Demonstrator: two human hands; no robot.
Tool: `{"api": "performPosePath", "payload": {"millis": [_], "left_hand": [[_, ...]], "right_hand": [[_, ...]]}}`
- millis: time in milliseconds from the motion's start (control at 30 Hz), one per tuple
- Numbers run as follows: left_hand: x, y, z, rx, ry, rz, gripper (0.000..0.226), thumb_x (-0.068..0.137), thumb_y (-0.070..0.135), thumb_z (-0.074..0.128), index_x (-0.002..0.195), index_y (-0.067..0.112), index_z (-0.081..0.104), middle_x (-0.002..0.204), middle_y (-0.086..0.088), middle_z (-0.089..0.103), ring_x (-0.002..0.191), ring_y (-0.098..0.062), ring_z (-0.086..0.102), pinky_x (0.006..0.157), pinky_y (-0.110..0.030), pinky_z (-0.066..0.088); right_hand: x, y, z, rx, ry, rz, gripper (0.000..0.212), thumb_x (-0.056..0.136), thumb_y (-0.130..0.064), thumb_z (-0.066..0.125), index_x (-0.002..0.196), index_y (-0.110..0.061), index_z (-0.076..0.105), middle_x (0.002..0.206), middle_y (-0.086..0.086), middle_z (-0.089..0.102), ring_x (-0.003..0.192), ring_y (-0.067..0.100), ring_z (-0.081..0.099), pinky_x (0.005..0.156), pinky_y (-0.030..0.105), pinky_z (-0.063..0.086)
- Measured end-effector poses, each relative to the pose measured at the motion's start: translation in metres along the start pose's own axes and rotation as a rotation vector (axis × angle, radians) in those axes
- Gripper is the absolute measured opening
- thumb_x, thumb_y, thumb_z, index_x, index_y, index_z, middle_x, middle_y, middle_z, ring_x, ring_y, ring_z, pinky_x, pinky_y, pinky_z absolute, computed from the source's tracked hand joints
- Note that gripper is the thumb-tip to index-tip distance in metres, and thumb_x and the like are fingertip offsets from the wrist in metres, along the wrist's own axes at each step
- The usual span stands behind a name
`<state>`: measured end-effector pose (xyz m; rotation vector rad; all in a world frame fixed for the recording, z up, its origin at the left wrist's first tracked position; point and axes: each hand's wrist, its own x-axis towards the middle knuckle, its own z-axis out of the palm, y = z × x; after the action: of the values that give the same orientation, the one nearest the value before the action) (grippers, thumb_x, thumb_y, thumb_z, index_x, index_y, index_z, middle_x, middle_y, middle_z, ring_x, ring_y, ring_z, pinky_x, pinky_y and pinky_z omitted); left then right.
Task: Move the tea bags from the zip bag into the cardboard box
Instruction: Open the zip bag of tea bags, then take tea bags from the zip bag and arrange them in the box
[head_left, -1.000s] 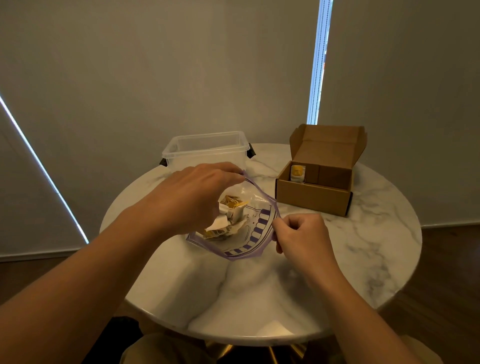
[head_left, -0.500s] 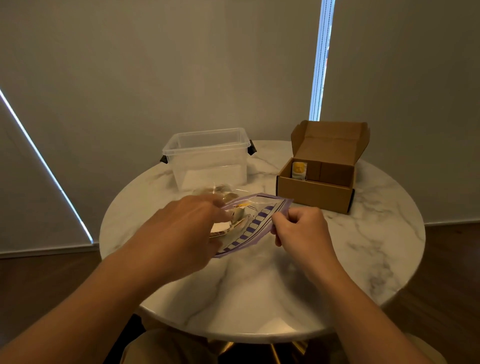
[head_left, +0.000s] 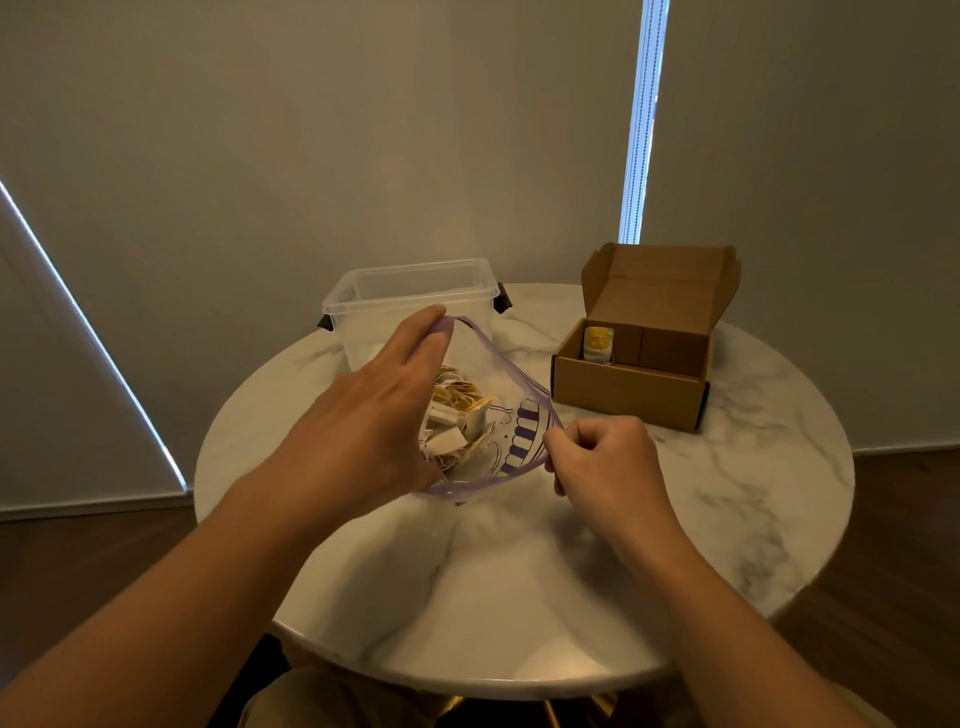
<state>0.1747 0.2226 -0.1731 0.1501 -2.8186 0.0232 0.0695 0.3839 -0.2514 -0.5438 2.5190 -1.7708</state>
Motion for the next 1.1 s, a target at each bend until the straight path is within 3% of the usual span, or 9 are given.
{"api": "performPosePath", "payload": {"millis": [167, 300, 400, 500, 633, 700, 833, 967, 1100], "left_hand": [[0.015, -0.006, 0.009, -0.053, 0.017, -0.004, 0.134, 0.066, 0.023, 0.092, 0.158, 0.024, -0.006, 0.161, 0.021, -0.018, 0.141, -0.016, 0.034, 0.094, -0.018, 0.041], [0.029, -0.016, 0.018, -0.070, 0.031, -0.004, 0.130, 0.069, 0.021, 0.090, 0.158, 0.027, -0.005, 0.162, 0.021, -0.016, 0.138, -0.019, 0.039, 0.093, -0.022, 0.046], [0.041, -0.022, 0.024, -0.091, 0.108, 0.011, 0.116, 0.071, 0.032, 0.087, 0.158, 0.029, 0.009, 0.164, 0.019, 0.001, 0.135, -0.022, 0.045, 0.097, -0.037, 0.051], [0.046, -0.023, 0.031, -0.156, 0.237, 0.037, 0.099, 0.073, 0.041, 0.083, 0.154, 0.028, 0.028, 0.160, 0.019, 0.023, 0.133, -0.016, 0.047, 0.096, -0.037, 0.052], [0.035, -0.023, 0.048, -0.197, 0.310, 0.068, 0.094, 0.071, 0.035, 0.086, 0.151, 0.025, 0.037, 0.159, 0.016, 0.029, 0.127, -0.018, 0.053, 0.092, -0.031, 0.050], [0.029, -0.026, 0.055, -0.201, 0.305, 0.077, 0.095, 0.072, 0.031, 0.085, 0.152, 0.030, 0.034, 0.160, 0.022, 0.024, 0.125, -0.018, 0.055, 0.089, -0.036, 0.057], [0.026, -0.026, 0.060, -0.256, 0.298, 0.104, 0.089, 0.071, 0.028, 0.070, 0.151, 0.036, 0.032, 0.158, 0.027, 0.023, 0.124, -0.017, 0.057, 0.083, -0.041, 0.060], [0.026, -0.020, 0.066, -0.266, 0.288, 0.106, 0.095, 0.072, 0.016, 0.080, 0.152, 0.034, 0.032, 0.159, 0.021, 0.027, 0.117, -0.019, 0.062, 0.080, -0.037, 0.061], [0.029, -0.016, 0.071, -0.228, 0.288, 0.130, 0.098, 0.069, 0.012, 0.082, 0.152, 0.031, 0.033, 0.159, 0.018, 0.029, 0.110, -0.022, 0.065, 0.074, -0.040, 0.062]], "right_hand": [[0.017, -0.003, 0.006, -0.025, -0.002, -0.049, 0.034, 0.090, -0.023, 0.063, 0.065, -0.001, 0.068, 0.064, 0.010, 0.067, 0.063, 0.026, 0.065, 0.056, 0.036, 0.055], [0.030, -0.006, 0.012, -0.061, -0.034, -0.056, 0.029, 0.090, -0.023, 0.063, 0.069, -0.004, 0.070, 0.070, 0.011, 0.069, 0.065, 0.024, 0.066, 0.064, 0.041, 0.060], [0.036, -0.009, 0.010, -0.085, -0.048, -0.061, 0.029, 0.091, -0.024, 0.064, 0.070, -0.005, 0.070, 0.072, 0.008, 0.071, 0.067, 0.020, 0.068, 0.066, 0.042, 0.060], [0.039, -0.011, 0.005, -0.099, -0.022, -0.077, 0.033, 0.090, -0.023, 0.065, 0.061, -0.007, 0.066, 0.073, 0.012, 0.071, 0.070, 0.021, 0.069, 0.067, 0.044, 0.060], [0.039, -0.006, -0.001, -0.110, -0.031, -0.058, 0.035, 0.091, -0.023, 0.063, 0.061, -0.004, 0.066, 0.068, 0.013, 0.069, 0.065, 0.020, 0.067, 0.063, 0.036, 0.059], [0.038, -0.001, -0.003, -0.111, -0.026, -0.044, 0.034, 0.091, -0.022, 0.062, 0.063, -0.004, 0.069, 0.066, 0.014, 0.067, 0.060, 0.019, 0.064, 0.054, 0.028, 0.053], [0.033, 0.011, -0.007, -0.065, -0.032, -0.019, 0.033, 0.090, -0.019, 0.061, 0.063, -0.002, 0.068, 0.053, -0.006, 0.061, 0.053, 0.004, 0.059, 0.040, 0.008, 0.037], [0.030, 0.009, -0.015, -0.103, 0.003, -0.123, 0.044, 0.089, -0.037, 0.061, 0.058, -0.006, 0.062, 0.057, 0.001, 0.064, 0.065, 0.010, 0.065, 0.049, 0.020, 0.049], [0.020, -0.013, -0.024, -0.196, 0.107, -0.329, 0.041, 0.081, -0.050, 0.058, 0.056, -0.018, 0.061, 0.052, -0.010, 0.060, 0.057, 0.001, 0.061, 0.044, 0.014, 0.042]]}}
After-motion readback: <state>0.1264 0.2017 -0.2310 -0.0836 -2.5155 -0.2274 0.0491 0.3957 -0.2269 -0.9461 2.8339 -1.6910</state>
